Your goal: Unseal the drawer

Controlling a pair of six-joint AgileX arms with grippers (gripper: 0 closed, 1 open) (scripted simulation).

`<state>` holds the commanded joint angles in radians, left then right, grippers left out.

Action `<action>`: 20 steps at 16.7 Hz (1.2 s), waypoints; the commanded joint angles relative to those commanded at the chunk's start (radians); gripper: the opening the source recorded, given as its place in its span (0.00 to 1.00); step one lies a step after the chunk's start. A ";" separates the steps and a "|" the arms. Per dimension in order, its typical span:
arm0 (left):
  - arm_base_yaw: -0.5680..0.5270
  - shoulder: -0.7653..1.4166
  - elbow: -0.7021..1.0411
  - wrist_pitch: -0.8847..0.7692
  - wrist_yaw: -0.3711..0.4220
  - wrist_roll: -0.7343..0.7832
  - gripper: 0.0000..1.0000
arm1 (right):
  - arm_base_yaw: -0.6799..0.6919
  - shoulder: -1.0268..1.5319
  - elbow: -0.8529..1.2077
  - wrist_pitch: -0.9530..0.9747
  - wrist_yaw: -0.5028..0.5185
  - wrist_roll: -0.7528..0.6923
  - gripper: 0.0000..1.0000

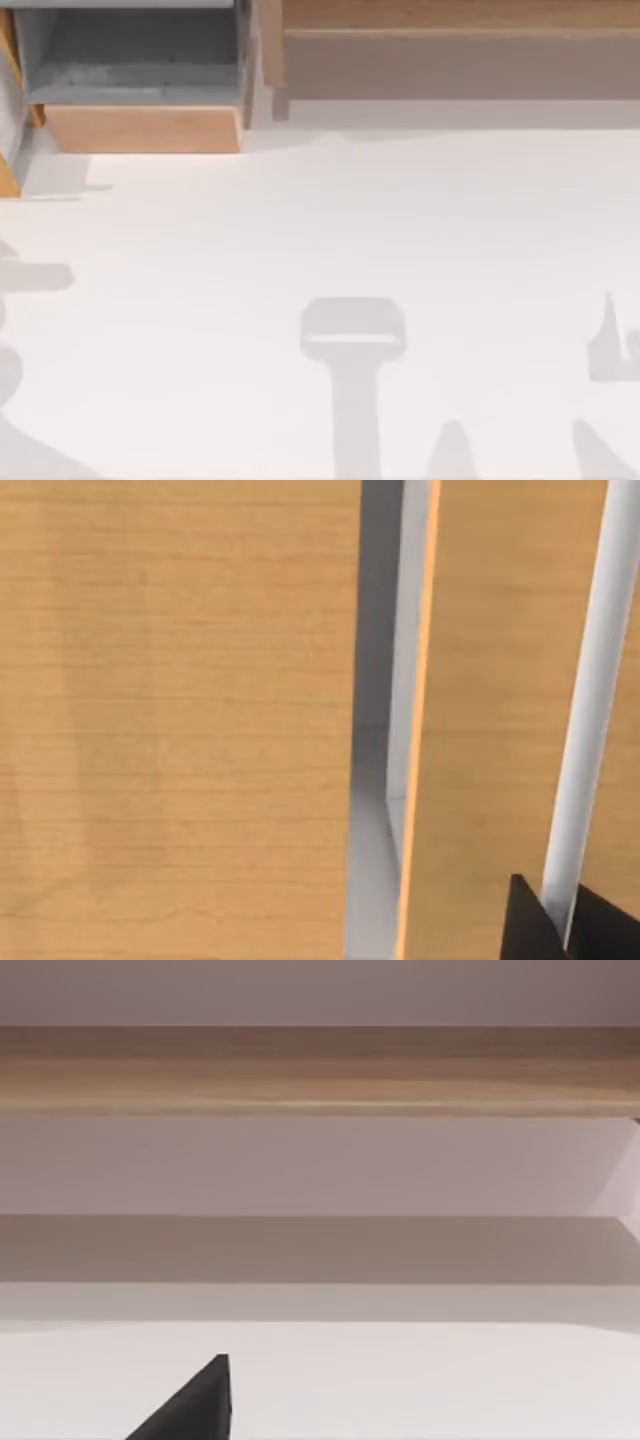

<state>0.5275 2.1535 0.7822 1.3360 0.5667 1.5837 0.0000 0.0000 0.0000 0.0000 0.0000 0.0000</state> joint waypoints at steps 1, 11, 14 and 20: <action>0.012 -0.012 -0.030 0.016 0.012 0.001 0.00 | 0.000 0.000 0.000 0.000 0.000 0.000 1.00; 0.049 -0.047 -0.114 0.065 0.050 0.006 0.00 | 0.000 0.000 0.000 0.000 0.000 0.000 1.00; 0.098 -0.079 -0.198 0.112 0.099 0.008 0.00 | 0.000 0.000 0.000 0.000 0.000 0.000 1.00; 0.156 -0.117 -0.294 0.168 0.157 0.012 0.00 | 0.000 0.000 0.000 0.000 0.000 0.000 1.00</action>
<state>0.6835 2.0364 0.4878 1.5043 0.7238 1.5952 0.0000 0.0000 0.0000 0.0000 0.0000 0.0000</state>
